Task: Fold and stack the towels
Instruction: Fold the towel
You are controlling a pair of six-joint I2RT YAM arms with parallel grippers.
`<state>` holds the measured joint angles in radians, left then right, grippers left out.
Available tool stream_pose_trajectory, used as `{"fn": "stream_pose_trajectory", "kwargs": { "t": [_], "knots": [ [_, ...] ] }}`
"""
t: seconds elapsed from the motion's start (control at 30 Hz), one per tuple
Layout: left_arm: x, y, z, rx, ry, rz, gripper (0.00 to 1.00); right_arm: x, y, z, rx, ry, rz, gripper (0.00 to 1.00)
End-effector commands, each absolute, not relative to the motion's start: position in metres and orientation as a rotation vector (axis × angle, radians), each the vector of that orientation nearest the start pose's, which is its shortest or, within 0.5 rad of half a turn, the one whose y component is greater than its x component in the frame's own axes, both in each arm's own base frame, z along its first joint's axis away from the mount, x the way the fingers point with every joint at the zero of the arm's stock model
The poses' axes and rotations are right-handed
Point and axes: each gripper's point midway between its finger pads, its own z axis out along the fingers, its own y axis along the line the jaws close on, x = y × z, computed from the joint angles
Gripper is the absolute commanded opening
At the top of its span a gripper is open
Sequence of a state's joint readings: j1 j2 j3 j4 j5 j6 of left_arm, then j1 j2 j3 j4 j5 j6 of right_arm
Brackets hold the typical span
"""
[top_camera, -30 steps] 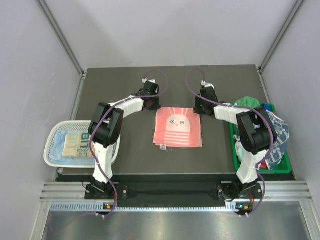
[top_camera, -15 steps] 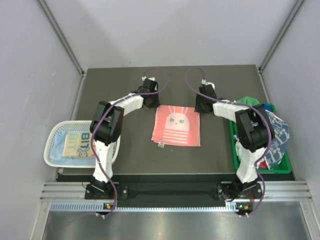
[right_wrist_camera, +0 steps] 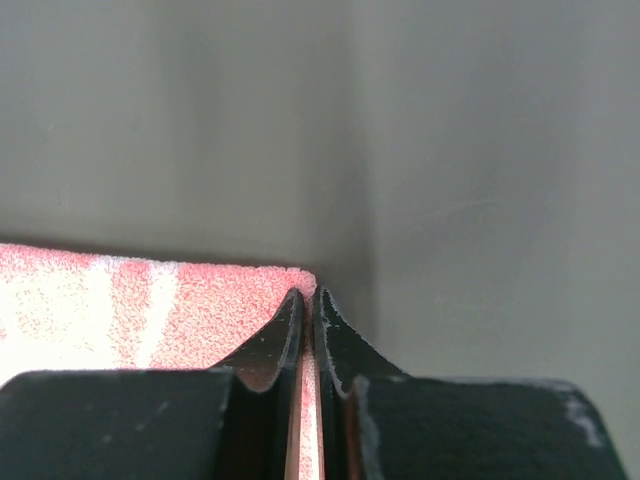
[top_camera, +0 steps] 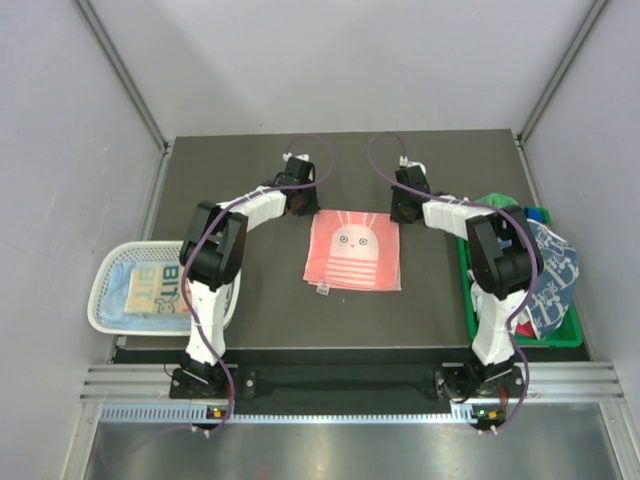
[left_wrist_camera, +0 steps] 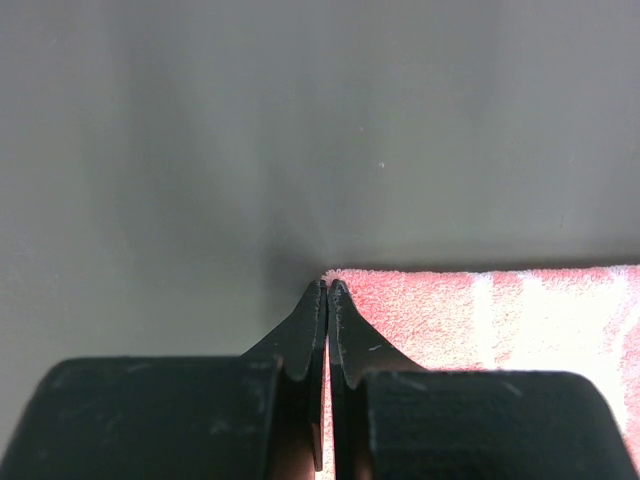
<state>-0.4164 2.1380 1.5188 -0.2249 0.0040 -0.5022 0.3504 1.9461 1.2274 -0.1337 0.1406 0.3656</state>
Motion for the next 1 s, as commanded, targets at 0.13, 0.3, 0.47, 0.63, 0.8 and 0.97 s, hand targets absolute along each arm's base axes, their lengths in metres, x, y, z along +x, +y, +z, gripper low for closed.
{"fn": "stream_pose_trajectory", "kwargs": {
  "t": [0.13,0.3,0.47,0.63,0.8,0.97],
  "knots": [
    [0.514,-0.228,0.052,-0.176,2.316,-0.458,0.00,0.482,0.154,0.056,0.092,2.328,0.219,0.00],
    [0.529,-0.230,0.085,-0.174,2.210,-0.536,0.00,0.500,0.154,0.085,0.112,2.221,0.308,0.00],
    [0.523,-0.229,0.115,-0.140,2.123,-0.577,0.00,0.494,0.154,0.111,0.108,2.141,0.345,0.00],
    [0.504,-0.223,0.135,-0.136,2.075,-0.599,0.00,0.475,0.154,0.120,0.116,2.112,0.391,0.00],
    [0.475,-0.220,0.131,-0.138,2.089,-0.643,0.00,0.444,0.156,0.115,0.115,2.119,0.421,0.00],
    [0.444,-0.215,0.117,-0.144,2.116,-0.687,0.00,0.414,0.158,0.108,0.107,2.134,0.413,0.00]
  ]
}}
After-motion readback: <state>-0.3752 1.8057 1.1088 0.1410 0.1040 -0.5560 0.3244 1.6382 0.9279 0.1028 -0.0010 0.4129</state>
